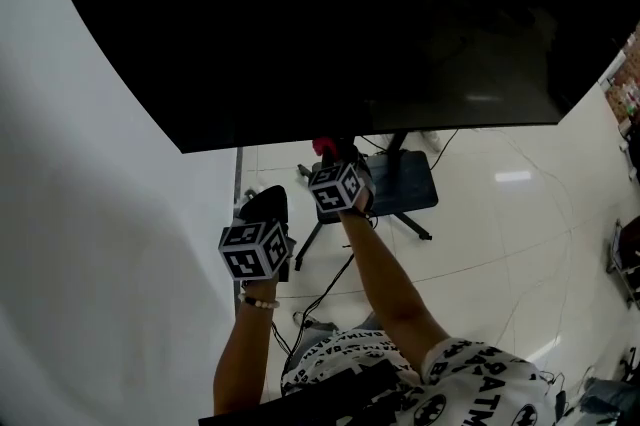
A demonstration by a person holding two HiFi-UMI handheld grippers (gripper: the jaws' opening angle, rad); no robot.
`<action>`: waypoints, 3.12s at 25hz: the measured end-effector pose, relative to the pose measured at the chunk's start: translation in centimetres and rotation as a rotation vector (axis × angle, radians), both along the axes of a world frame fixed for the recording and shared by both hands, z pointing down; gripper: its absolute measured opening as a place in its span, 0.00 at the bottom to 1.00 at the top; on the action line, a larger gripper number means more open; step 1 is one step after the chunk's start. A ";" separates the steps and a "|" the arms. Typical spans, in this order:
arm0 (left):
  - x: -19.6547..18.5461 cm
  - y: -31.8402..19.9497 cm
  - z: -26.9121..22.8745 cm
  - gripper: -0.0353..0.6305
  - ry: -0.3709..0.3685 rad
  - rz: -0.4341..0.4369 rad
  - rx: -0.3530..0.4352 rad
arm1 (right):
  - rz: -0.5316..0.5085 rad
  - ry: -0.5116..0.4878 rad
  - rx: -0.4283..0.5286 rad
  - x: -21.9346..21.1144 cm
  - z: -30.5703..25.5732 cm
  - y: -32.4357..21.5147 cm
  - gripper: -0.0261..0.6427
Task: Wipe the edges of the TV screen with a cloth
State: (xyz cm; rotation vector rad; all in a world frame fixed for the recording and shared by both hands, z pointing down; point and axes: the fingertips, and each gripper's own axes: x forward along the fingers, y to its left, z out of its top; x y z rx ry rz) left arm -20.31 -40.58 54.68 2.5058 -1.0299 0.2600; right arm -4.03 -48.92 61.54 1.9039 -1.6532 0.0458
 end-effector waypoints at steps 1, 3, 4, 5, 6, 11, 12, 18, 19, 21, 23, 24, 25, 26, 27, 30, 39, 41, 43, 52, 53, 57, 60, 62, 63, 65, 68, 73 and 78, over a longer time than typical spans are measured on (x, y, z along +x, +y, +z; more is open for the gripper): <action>1.5 0.4 0.0 0.04 -0.002 0.012 0.001 | 0.007 -0.003 0.001 1.5 -0.1 0.6 0.14; 4.7 1.3 -0.1 0.04 -0.006 0.036 -0.001 | 0.025 -0.022 0.007 4.6 -0.3 1.9 0.14; 6.3 1.7 -0.1 0.04 -0.008 0.049 -0.002 | 0.036 -0.032 0.011 6.3 -0.5 2.5 0.14; 8.0 2.2 -0.2 0.04 -0.010 0.061 -0.005 | 0.046 -0.039 0.015 7.9 -0.8 3.2 0.14; 9.7 2.8 -0.2 0.04 -0.011 0.072 -0.007 | 0.055 -0.041 0.016 9.6 -1.0 3.9 0.14; 18.0 5.6 0.4 0.04 -0.011 0.098 -0.009 | 0.073 -0.036 0.016 17.2 -0.5 7.0 0.14; 19.5 6.1 0.6 0.04 -0.009 0.098 -0.010 | 0.072 -0.039 0.016 18.6 -0.4 7.5 0.14; 27.5 8.8 0.5 0.04 -0.005 0.084 -0.013 | 0.049 -0.043 0.013 26.2 -1.1 10.6 0.14; 28.4 9.2 0.5 0.04 -0.005 0.083 -0.015 | 0.049 -0.043 0.012 27.2 -1.1 10.9 0.14; 30.0 9.9 0.8 0.04 -0.007 0.092 -0.016 | 0.053 -0.046 0.006 28.6 -0.8 11.4 0.14; 31.5 10.6 1.2 0.04 -0.010 0.114 -0.015 | 0.068 -0.052 0.000 30.0 -0.4 12.0 0.14; 32.2 10.8 1.4 0.04 -0.012 0.127 -0.016 | 0.080 -0.055 -0.003 30.7 -0.3 12.3 0.14; 32.9 11.0 1.6 0.04 -0.012 0.141 -0.018 | 0.094 -0.056 -0.005 31.5 -0.2 12.6 0.14; 33.6 11.3 1.8 0.04 -0.009 0.156 -0.022 | 0.110 -0.056 -0.008 32.5 -0.1 12.9 0.14; 34.4 11.5 1.9 0.04 -0.004 0.171 -0.027 | 0.127 -0.056 -0.013 33.5 0.1 13.2 0.14; 37.0 12.1 2.6 0.04 0.007 0.220 -0.032 | 0.168 -0.056 -0.022 36.8 0.5 14.1 0.14; 48.1 13.8 5.6 0.04 -0.003 0.291 -0.096 | 0.172 -0.062 -0.006 45.3 -0.5 18.4 0.14; 50.4 14.5 4.7 0.04 0.006 0.272 -0.089 | 0.165 -0.056 -0.011 48.1 -1.2 19.4 0.14; 52.5 15.7 3.8 0.04 0.011 0.252 -0.088 | 0.149 -0.051 -0.016 50.6 -2.0 20.7 0.14; 62.2 19.3 4.8 0.04 0.012 0.225 -0.092 | 0.185 -0.053 -0.047 63.1 -1.2 25.6 0.14; 63.0 19.5 4.8 0.04 0.012 0.226 -0.089 | 0.192 -0.056 -0.053 64.3 -1.3 26.1 0.14; 66.0 20.7 4.6 0.04 0.020 0.234 -0.089 | 0.228 -0.029 -0.074 69.2 -1.5 28.3 0.14; 67.8 21.6 4.5 0.04 0.026 0.238 -0.096 | 0.267 0.018 -0.070 73.0 -1.9 29.7 0.14; 68.7 22.1 4.5 0.04 0.029 0.236 -0.101 | 0.276 0.048 -0.066 74.7 -2.0 30.3 0.14; 69.0 22.3 4.5 0.04 0.028 0.234 -0.101 | 0.277 0.057 -0.065 75.2 -2.1 30.5 0.14; 69.5 23.0 4.4 0.04 0.029 0.229 -0.099 | 0.275 0.066 -0.055 76.1 -2.6 31.1 0.14; 69.7 23.5 4.1 0.04 0.029 0.206 -0.094 | 0.246 0.080 -0.033 76.6 -3.9 31.6 0.14; 67.4 23.2 2.8 0.04 0.027 0.160 -0.065 | 0.205 0.067 0.008 75.5 -5.7 32.1 0.14; 62.9 21.9 0.6 0.03 0.079 0.115 -0.036 | 0.196 0.033 0.020 73.4 -5.6 34.1 0.14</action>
